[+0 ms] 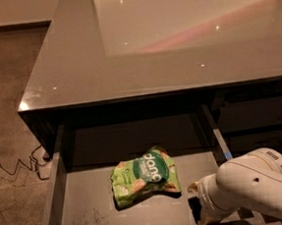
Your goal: Open top drawer
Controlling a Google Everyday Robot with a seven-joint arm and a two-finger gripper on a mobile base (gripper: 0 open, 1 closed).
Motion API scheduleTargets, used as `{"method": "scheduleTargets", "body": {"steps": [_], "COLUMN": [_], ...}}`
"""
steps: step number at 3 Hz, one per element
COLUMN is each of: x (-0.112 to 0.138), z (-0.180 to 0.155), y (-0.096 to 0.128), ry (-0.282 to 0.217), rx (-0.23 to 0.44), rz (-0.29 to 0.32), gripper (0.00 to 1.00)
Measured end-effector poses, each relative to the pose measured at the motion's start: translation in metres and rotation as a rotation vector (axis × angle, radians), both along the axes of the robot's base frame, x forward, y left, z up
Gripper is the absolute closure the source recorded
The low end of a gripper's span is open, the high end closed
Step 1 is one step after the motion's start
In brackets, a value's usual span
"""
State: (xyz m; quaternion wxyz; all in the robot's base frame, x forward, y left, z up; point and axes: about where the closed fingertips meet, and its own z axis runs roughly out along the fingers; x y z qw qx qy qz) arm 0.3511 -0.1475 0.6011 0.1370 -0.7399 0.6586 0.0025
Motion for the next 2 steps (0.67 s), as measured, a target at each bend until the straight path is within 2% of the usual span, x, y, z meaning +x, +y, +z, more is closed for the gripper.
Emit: {"method": "scheduleTargets", "body": {"steps": [1, 2], "x": [0.0000, 0.0000], "z": [0.0000, 0.0000], "y": [0.0000, 0.0000], "ry": [0.000, 0.000], "rx": [0.000, 0.000], "rz": [0.000, 0.000], "gripper": [0.00, 0.00]}}
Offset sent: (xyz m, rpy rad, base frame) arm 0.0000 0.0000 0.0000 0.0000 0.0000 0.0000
